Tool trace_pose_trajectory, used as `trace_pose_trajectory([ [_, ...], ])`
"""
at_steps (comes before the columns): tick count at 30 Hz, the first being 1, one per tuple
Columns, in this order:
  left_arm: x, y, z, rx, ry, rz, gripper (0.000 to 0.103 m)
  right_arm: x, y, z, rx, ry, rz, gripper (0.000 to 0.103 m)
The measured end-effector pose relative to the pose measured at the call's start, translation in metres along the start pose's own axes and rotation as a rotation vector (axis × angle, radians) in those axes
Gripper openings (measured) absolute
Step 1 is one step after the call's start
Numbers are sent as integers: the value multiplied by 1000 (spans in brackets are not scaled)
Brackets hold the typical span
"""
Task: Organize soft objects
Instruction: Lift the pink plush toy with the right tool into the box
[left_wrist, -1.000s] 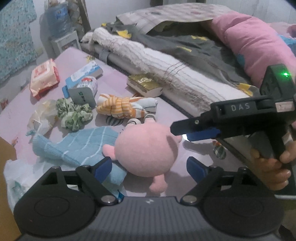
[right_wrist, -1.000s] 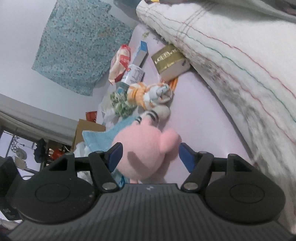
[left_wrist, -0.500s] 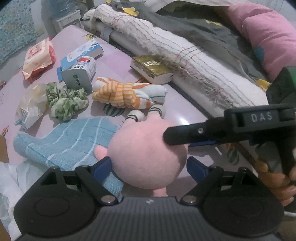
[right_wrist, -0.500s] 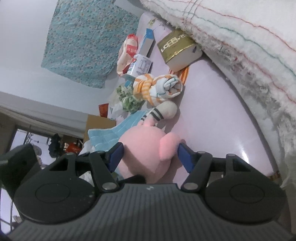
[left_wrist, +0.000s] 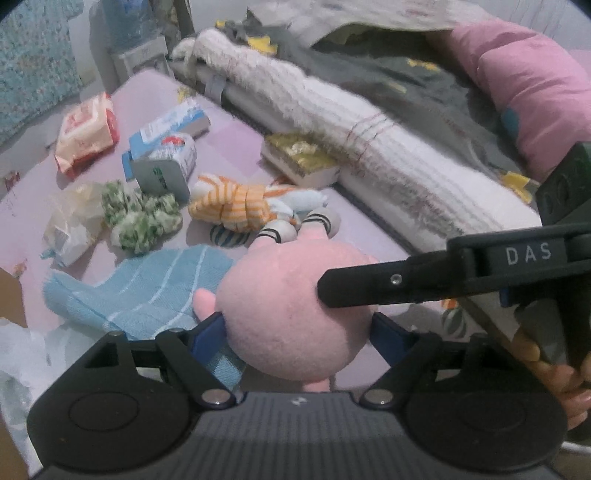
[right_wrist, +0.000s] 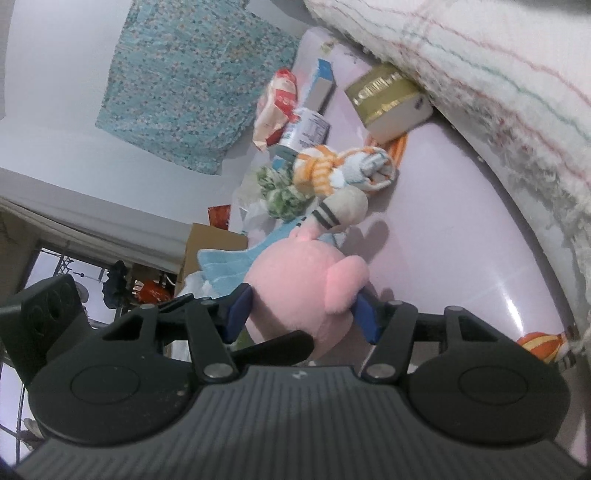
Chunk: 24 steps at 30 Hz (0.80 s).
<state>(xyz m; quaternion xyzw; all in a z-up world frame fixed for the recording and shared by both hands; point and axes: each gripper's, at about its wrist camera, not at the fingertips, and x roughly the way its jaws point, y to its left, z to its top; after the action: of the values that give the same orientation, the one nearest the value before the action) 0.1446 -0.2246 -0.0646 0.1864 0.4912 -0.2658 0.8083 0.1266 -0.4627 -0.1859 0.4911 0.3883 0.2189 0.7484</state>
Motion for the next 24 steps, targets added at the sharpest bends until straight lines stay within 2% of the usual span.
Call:
trace_pose_trajectory([
  [7, -47, -8, -6, 15, -124, 21, 85, -28, 37, -6, -74, -57, 30, 58],
  [15, -107, 0, -27, -16, -266, 56, 85, -49, 98, -20, -198, -97, 61, 58],
  [19, -141, 18, -41, -67, -339, 108, 85, -43, 136, -23, -270, -76, 94, 58],
  [24, -183, 57, -59, -170, -415, 193, 85, -14, 200, -23, -394, -3, 149, 59],
])
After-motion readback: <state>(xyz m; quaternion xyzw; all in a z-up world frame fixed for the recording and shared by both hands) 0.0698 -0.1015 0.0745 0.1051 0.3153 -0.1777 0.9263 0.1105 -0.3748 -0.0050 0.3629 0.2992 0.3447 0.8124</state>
